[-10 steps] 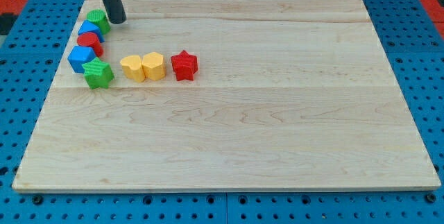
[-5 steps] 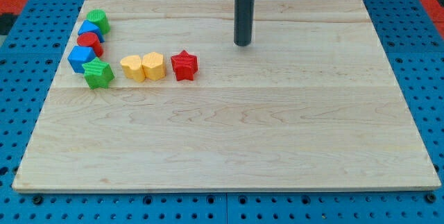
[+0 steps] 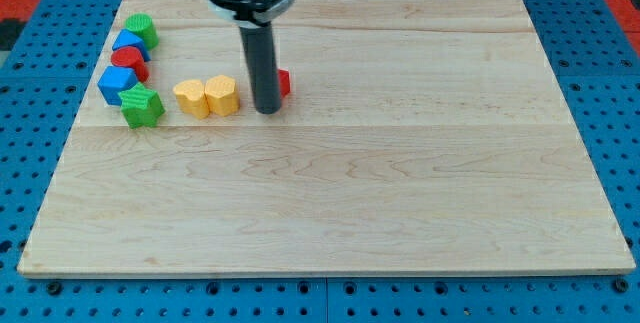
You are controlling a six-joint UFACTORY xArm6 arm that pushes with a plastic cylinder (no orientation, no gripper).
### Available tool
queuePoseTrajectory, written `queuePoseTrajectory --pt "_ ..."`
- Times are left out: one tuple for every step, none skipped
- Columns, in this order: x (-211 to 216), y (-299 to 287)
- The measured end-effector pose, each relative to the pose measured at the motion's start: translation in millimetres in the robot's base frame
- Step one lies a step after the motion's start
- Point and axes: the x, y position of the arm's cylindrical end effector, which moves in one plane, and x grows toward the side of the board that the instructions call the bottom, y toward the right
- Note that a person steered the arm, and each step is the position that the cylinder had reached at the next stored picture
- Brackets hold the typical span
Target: Move the red star to the right of the green circle
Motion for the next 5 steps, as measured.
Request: queuePoseTrajectory --pt "-24 25" --pt "-78 -30" --pt "-115 -104" --pt "-139 -120" --pt "-151 -120"
